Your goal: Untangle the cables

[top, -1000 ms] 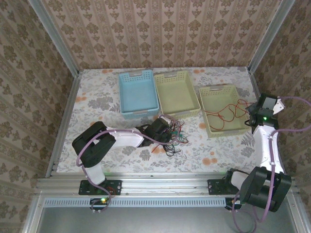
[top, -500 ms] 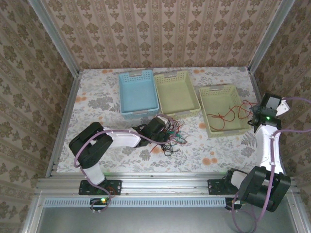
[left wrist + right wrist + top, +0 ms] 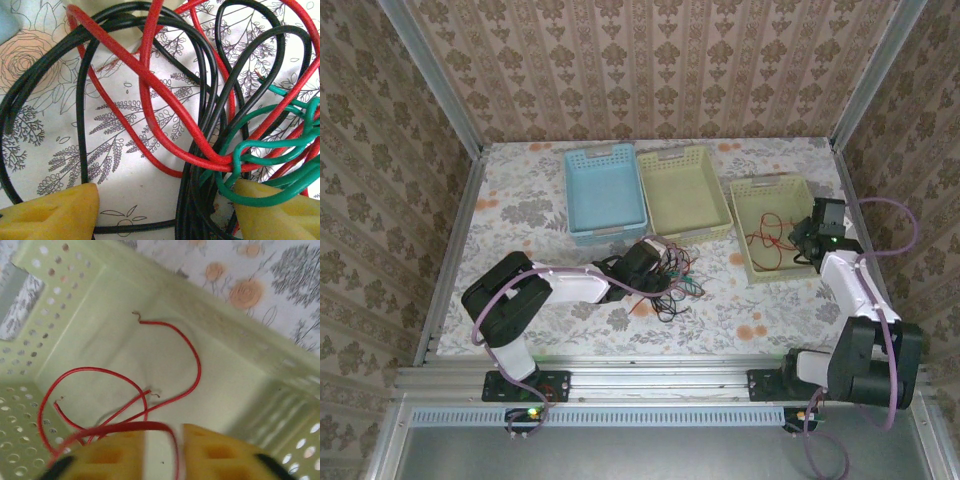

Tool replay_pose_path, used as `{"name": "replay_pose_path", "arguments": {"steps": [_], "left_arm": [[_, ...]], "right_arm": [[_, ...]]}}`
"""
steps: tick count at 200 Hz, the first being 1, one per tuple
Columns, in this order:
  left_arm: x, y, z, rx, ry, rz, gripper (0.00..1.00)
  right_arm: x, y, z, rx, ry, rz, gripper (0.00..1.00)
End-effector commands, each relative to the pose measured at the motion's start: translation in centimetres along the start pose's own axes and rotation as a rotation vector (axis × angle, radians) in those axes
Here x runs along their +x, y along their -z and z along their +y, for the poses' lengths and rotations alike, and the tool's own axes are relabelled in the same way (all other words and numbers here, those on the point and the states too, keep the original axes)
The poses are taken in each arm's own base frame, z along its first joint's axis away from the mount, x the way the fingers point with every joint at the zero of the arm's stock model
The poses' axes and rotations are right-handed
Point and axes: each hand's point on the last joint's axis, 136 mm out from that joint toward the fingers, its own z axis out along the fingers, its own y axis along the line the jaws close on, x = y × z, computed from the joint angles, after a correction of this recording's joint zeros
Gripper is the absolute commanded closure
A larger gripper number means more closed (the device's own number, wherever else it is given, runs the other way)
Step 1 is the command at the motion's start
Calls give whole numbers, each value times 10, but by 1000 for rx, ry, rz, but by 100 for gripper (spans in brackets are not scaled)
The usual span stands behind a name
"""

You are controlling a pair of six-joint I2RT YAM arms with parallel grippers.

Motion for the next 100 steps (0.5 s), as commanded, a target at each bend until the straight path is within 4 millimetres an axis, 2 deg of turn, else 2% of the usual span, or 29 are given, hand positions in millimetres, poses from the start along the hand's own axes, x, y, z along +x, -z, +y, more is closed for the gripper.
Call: {"name": "replay_pose_path", "arguments": {"steps": [1,37,61,79,100], "left_arm": [[5,2,-2,15,-21,42,26],[3,1,-5,24,-27,38,25],[3,1,-7,31,-29,38,25],[2,1,-8,39,-37,38,24],[1,1,-10,48,-40,40,24]], "right_arm": [[7,1,1,15,-11,19,57],[1,24,-31,150,-8,-74,49],[-5,45,-37,151,20,-127,49],[-5,60,-25,102,65,-141,48],[8,78,15,-49,199,-145,48]]}}
